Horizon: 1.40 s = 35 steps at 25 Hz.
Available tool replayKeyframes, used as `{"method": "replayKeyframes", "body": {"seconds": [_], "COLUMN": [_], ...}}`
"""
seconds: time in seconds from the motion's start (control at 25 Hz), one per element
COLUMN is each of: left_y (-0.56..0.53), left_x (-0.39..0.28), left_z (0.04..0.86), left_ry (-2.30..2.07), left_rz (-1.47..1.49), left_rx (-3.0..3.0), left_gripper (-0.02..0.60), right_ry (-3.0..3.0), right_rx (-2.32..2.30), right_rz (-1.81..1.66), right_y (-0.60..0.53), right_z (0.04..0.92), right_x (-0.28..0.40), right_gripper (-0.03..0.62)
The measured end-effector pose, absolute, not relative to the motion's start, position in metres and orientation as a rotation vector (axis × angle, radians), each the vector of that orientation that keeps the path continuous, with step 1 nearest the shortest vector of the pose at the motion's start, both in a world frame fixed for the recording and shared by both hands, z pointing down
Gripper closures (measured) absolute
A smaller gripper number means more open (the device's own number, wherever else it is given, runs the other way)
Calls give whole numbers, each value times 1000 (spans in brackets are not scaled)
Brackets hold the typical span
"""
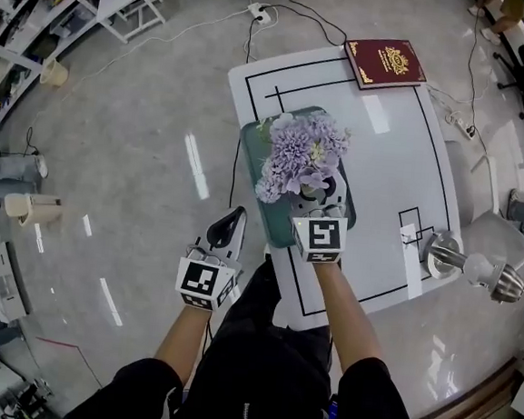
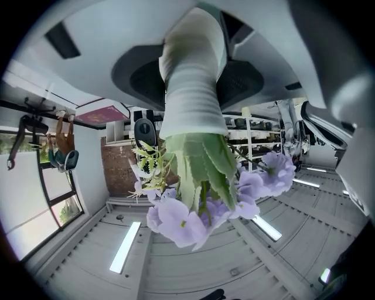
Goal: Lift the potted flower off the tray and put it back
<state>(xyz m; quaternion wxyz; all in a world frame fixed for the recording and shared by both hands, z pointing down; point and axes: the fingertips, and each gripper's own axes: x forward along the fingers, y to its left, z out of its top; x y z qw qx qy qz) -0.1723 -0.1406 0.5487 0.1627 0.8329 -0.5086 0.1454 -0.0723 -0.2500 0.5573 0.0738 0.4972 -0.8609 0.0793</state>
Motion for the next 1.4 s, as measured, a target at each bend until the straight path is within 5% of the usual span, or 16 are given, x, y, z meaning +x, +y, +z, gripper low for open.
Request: {"method": "replayKeyframes", "body": {"seconds": [0.84,1.08,1.4], "left_y": [-120,-99,-53], "left_x": [-85,-36,24], "left_z": [522,508,486], "left_ry": [-1188,-1103,-1019], "left_rz": [368,331,282], "left_rx": [2564,2627,2671], "left_gripper": [577,577,578], "right_ry": [-2383,-2350,-2246], "right_rx": [1549,1644,1845], "right_rz": [483,468,471], "right_y": [-149,-99,-25], "right_z": [544,512,479], "right_x": [13,55,110], "right_gripper": [312,571,586]}}
